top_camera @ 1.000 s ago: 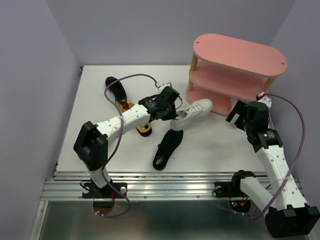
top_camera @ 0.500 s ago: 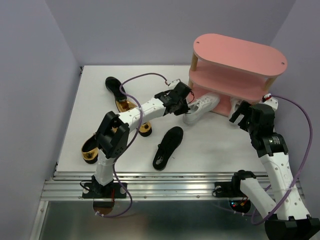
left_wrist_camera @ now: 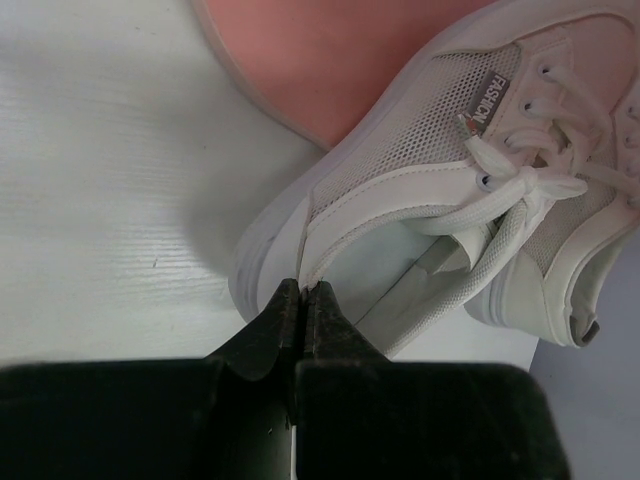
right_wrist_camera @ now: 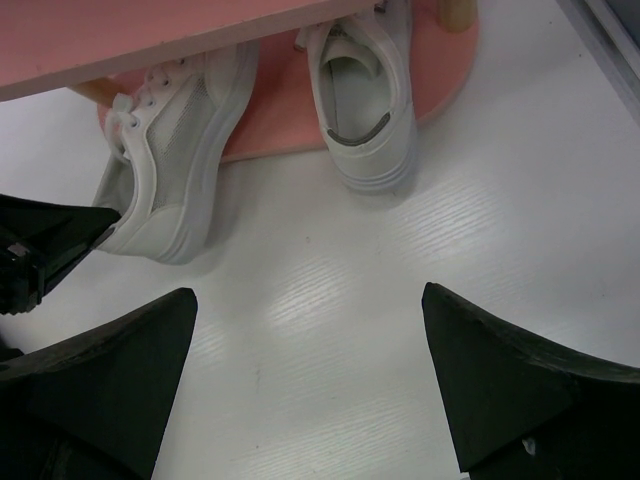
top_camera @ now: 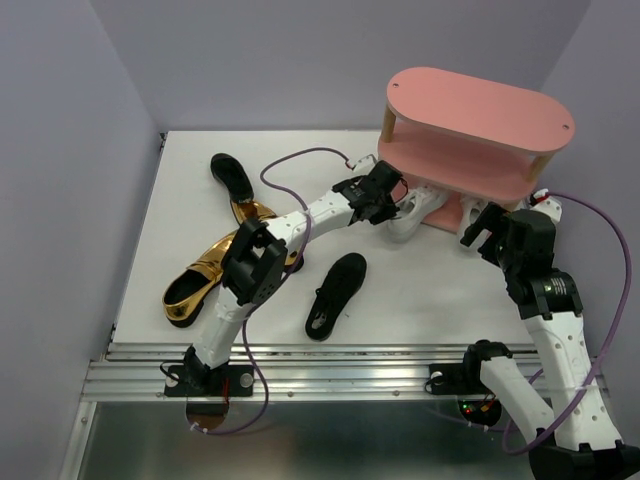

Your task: Place and organize the shoes onto the shoe shelf

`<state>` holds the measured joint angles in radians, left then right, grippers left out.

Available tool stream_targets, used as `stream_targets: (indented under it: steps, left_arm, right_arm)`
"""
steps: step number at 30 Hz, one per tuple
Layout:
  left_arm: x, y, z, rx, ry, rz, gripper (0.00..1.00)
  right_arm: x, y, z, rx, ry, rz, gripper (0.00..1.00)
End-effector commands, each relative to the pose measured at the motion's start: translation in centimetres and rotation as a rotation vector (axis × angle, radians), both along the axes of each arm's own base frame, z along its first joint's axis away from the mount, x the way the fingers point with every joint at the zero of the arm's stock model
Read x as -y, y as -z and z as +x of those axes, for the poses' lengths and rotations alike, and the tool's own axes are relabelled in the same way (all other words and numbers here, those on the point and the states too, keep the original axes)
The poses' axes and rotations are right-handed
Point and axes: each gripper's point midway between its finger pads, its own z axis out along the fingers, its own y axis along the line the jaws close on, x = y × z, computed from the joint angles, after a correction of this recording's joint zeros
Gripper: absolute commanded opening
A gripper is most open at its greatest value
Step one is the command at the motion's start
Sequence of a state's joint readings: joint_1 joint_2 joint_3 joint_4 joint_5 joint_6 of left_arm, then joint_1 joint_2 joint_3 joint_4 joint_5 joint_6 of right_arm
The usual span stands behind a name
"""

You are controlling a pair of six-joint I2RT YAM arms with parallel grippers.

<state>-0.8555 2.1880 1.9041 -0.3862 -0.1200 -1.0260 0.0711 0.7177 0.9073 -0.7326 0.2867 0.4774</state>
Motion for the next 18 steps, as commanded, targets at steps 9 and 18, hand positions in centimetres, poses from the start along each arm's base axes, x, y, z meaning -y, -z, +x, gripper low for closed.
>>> stream_targets:
  steps: [9, 18]
  left_arm:
    - [4.0, -7.5, 3.7, 0.117, -0.122, -0.219, 0.0]
    - [5.2, -6.7, 4.0, 0.081, -0.164, -0.268, 0.0]
  right_arm:
    - [0.0, -3.0, -0.3, 0.064, 0.005, 0.016, 1.0]
    - [-0.2, -2.7, -0.2, 0.055, -0.005, 0.024, 1.0]
